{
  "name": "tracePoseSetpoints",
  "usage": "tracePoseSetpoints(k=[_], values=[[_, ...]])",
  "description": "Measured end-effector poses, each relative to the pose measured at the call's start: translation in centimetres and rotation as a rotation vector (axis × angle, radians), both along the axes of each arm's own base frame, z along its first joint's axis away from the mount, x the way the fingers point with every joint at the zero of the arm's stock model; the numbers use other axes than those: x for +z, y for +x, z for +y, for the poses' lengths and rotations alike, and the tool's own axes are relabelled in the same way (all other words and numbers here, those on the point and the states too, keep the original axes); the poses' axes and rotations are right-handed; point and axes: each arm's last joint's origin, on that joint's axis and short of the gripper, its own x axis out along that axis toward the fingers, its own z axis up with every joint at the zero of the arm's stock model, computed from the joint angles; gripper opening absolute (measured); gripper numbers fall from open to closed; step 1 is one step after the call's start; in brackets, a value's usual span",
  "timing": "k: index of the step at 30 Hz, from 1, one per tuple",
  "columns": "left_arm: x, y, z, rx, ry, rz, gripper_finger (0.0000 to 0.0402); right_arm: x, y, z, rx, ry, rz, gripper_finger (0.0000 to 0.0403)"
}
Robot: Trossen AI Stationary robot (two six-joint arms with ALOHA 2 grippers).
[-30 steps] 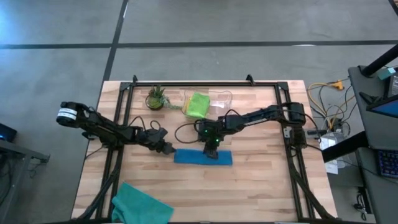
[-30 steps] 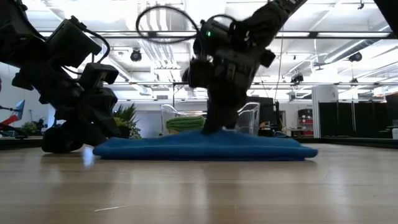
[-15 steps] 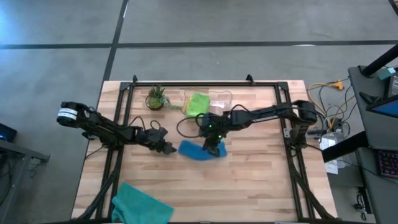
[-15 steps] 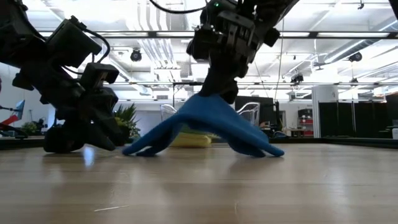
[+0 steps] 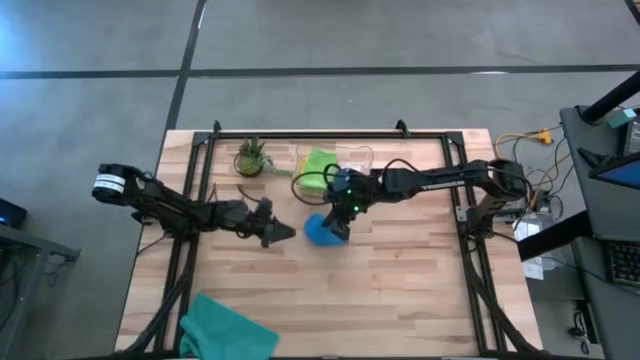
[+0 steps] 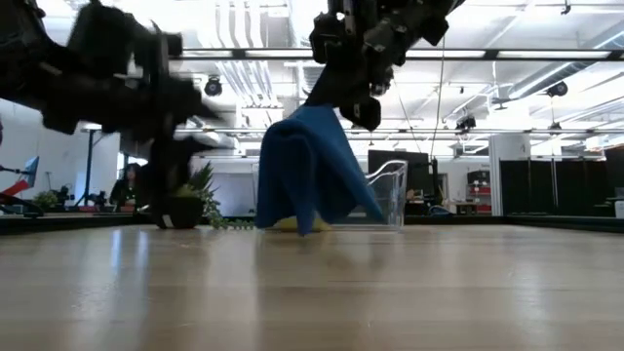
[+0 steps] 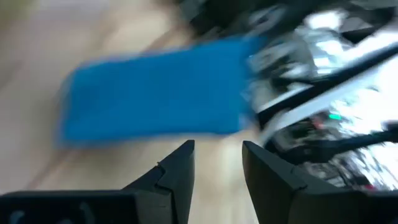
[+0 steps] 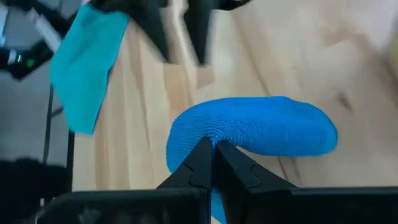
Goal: Fold microfiber towels
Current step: Put the blue microfiber towel into the transparent bin
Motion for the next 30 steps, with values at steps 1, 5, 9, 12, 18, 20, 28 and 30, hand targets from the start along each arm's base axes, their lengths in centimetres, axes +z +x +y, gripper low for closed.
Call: tracePoseSetpoints(k=[1,5,9,12,18,20,28,30], values=[[0.7,0.2,0.0,-0.002,0.053,-0.070,0.0118,0.2,-0.1,0.0,-0.019,0.004,-0.001,0.0009],[2.5,0.9,0.2,0.065,0.214,-0.176,0.0118,1.5,-0.4,-0.1,-0.079,0.015,-0.033,0.0009],[4.0,2.0,0.3,0.125,0.329,-0.220,0.0118,2.6,-0.6,-0.3,-0.139,0.015,-0.052,0.0009],[5.8,2.7,0.3,0.145,0.427,-0.277,0.0118,3.7,-1.0,-0.4,-0.195,0.034,-0.074,0.0009],[11.1,2.9,-0.4,0.232,0.709,-0.371,0.0103,6.4,-2.4,-0.6,-0.295,0.030,-0.139,0.0009],[13.1,2.7,-0.4,0.253,0.822,-0.388,0.0101,7.3,-3.1,-0.7,-0.333,0.012,-0.162,0.0009],[16.8,2.9,0.1,0.255,1.033,-0.334,0.0160,10.9,-5.3,-0.9,-0.452,0.002,-0.314,0.0009],[17.3,3.3,0.2,0.273,1.032,-0.348,0.0192,11.6,-5.6,-0.9,-0.459,0.011,-0.356,0.0009]])
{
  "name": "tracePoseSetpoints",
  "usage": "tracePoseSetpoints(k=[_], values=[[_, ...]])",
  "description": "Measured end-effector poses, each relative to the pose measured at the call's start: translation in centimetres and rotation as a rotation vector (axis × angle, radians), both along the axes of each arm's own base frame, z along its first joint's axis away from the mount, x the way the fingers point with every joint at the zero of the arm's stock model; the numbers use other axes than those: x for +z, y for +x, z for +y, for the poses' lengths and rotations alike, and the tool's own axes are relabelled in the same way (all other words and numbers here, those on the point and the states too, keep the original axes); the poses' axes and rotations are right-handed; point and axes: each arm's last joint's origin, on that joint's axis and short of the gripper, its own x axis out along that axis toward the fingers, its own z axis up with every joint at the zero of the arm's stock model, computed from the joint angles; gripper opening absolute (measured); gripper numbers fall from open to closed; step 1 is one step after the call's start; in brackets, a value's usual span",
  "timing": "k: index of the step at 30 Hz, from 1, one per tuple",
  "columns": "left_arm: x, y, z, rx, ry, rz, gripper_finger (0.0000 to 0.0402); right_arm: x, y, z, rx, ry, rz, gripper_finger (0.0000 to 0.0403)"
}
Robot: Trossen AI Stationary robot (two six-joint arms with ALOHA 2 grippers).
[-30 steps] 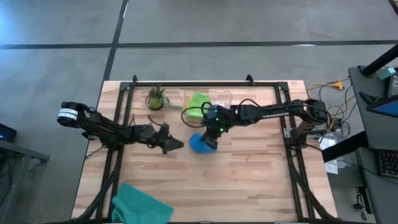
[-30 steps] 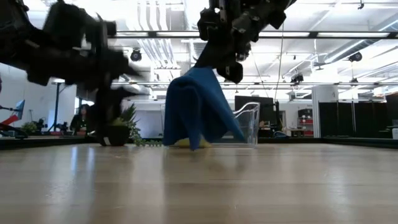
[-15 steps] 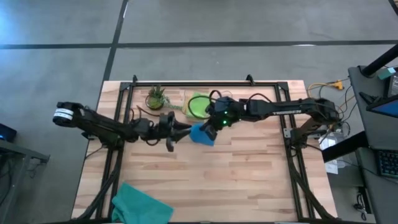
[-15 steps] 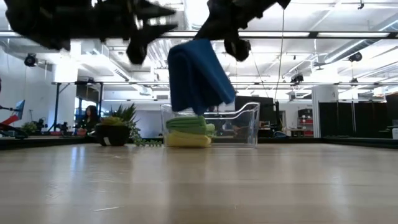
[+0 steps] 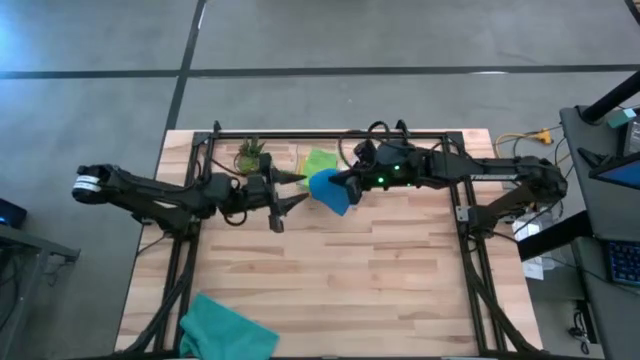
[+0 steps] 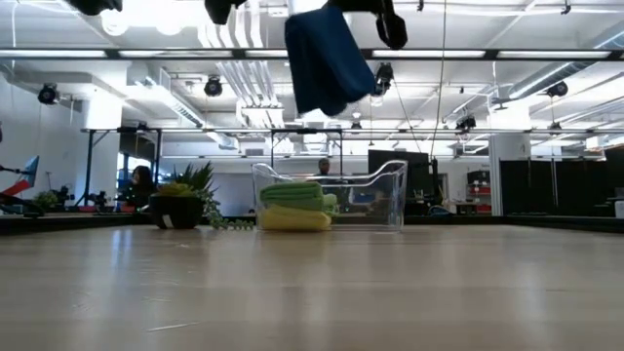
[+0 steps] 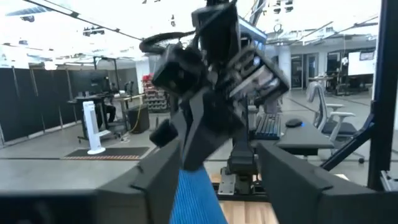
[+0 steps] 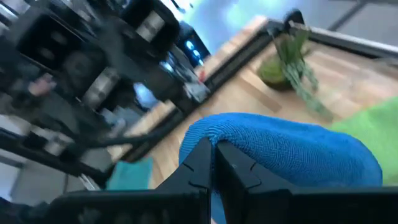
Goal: Fold microfiber towels
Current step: Put the blue microfiber towel into the transparent bin
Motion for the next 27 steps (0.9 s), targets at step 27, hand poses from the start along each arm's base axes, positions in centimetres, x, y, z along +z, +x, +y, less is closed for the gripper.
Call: tracePoseSetpoints(k=[27], values=[[0.6,4.0,1.5,0.177,-0.020,0.126,0.0354,4.5,0.2,-0.1,0.011,-0.121,-0.156,0.0009]])
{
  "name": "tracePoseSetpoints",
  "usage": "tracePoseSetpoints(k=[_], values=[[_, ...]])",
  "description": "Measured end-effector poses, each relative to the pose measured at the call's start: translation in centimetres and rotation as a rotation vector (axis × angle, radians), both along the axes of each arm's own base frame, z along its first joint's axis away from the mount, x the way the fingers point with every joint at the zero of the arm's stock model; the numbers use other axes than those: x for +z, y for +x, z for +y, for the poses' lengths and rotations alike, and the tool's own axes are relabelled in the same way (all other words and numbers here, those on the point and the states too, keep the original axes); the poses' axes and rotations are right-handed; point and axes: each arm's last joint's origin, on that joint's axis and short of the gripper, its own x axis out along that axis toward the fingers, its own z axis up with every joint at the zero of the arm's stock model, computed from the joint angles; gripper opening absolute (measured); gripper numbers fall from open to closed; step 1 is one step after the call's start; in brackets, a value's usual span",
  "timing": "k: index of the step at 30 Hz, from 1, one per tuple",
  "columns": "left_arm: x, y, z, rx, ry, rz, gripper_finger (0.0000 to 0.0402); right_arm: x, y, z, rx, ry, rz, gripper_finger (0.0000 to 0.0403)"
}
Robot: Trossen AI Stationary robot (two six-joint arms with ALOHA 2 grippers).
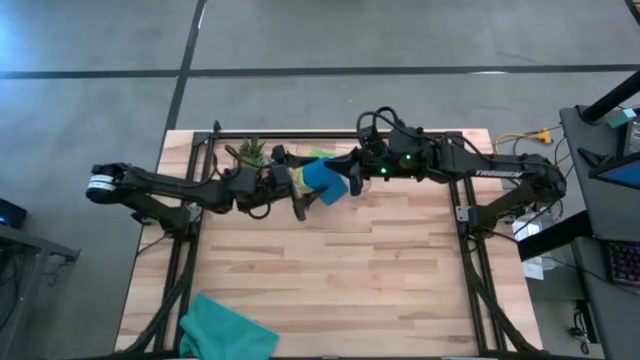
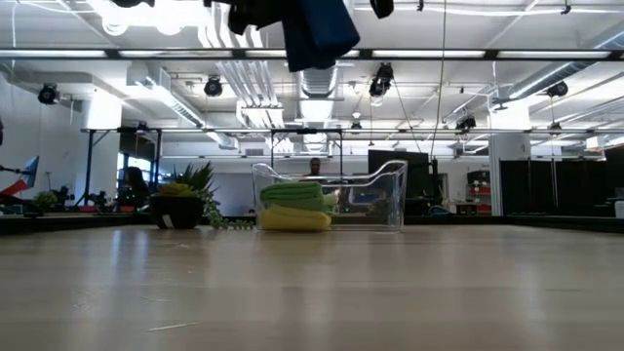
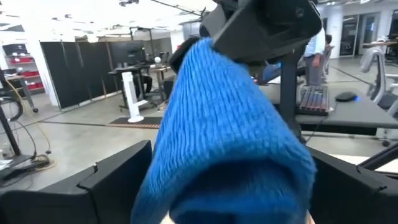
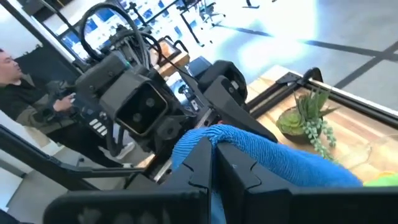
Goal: Fold microfiber towels
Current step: Put the blue microfiber towel into the transparent bin
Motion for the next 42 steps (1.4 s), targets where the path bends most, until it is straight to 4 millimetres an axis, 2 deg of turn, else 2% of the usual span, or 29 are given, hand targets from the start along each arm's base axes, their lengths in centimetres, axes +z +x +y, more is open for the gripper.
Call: tracePoseSetpoints(k=[10,15,22,27,42], values=[[0.3,-0.2,0.0,0.000,-0.004,-0.016,0.0354,1.3,-0.1,0.1,0.037,-0.011,-0.041,0.0009],[0.3,-0.2,0.2,0.000,-0.102,-0.054,0.0354,1.6,-0.2,0.1,0.037,-0.015,-0.050,0.0009],[0.1,-0.1,0.3,0.005,-0.107,-0.047,0.0348,2.2,-0.3,0.1,0.038,-0.017,-0.072,0.0009],[-0.1,0.0,0.3,0.004,-0.107,-0.041,0.0316,2.7,-0.3,0.1,0.041,-0.025,-0.090,0.0009],[-0.1,0.0,0.3,0.004,-0.107,-0.042,0.0177,2.9,-0.4,0.2,0.042,-0.034,-0.094,0.0009]])
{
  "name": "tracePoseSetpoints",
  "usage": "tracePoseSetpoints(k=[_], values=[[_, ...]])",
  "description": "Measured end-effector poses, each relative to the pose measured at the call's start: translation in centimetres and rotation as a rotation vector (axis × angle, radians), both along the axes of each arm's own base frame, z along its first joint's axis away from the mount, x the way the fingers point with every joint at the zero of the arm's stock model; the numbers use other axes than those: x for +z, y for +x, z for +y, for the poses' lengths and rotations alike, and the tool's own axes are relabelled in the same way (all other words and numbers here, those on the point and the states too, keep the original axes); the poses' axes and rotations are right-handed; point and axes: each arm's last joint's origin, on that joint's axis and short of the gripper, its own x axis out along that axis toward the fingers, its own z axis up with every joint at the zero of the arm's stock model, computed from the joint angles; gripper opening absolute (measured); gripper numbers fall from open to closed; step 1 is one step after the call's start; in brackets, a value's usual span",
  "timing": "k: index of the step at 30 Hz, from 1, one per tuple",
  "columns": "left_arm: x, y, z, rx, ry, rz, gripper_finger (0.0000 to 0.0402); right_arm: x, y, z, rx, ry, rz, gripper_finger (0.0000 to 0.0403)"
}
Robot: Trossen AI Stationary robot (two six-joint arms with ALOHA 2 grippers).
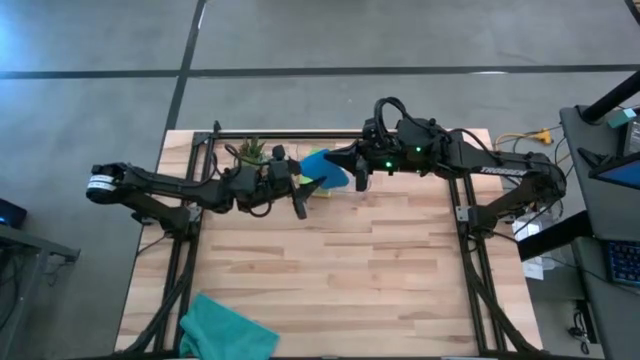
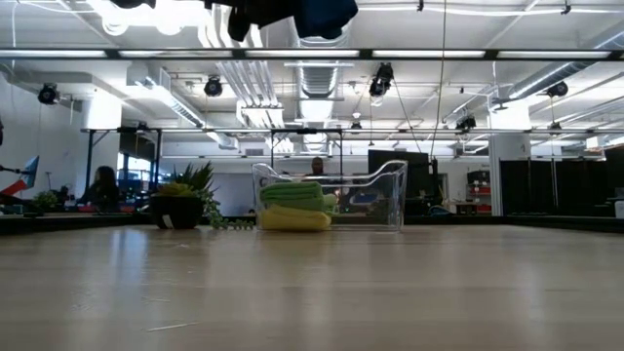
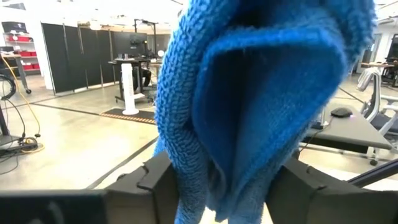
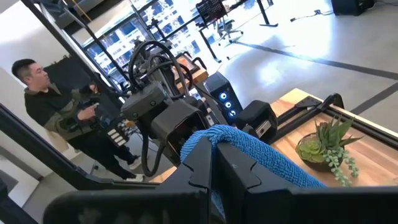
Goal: Fold microfiber towels
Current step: Put the blue microfiber towel into the transparent bin
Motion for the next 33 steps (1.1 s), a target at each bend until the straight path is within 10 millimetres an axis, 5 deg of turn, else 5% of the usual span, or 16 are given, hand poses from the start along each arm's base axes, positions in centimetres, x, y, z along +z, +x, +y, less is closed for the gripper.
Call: tracePoseSetpoints(k=[16,24,33], values=[[0.3,-0.2,-0.1,-0.036,0.064,0.016,0.0011,0.0,0.0,0.0,0.000,-0.021,0.003,0.0009],[0.5,-0.7,-0.3,-0.103,-0.033,0.000,0.0004,-0.1,0.0,-0.2,-0.033,-0.032,0.011,0.0019],[0.4,-1.0,-0.4,-0.238,-0.075,0.034,0.0002,-0.2,-0.6,-1.0,-0.126,-0.094,0.054,0.0095]])
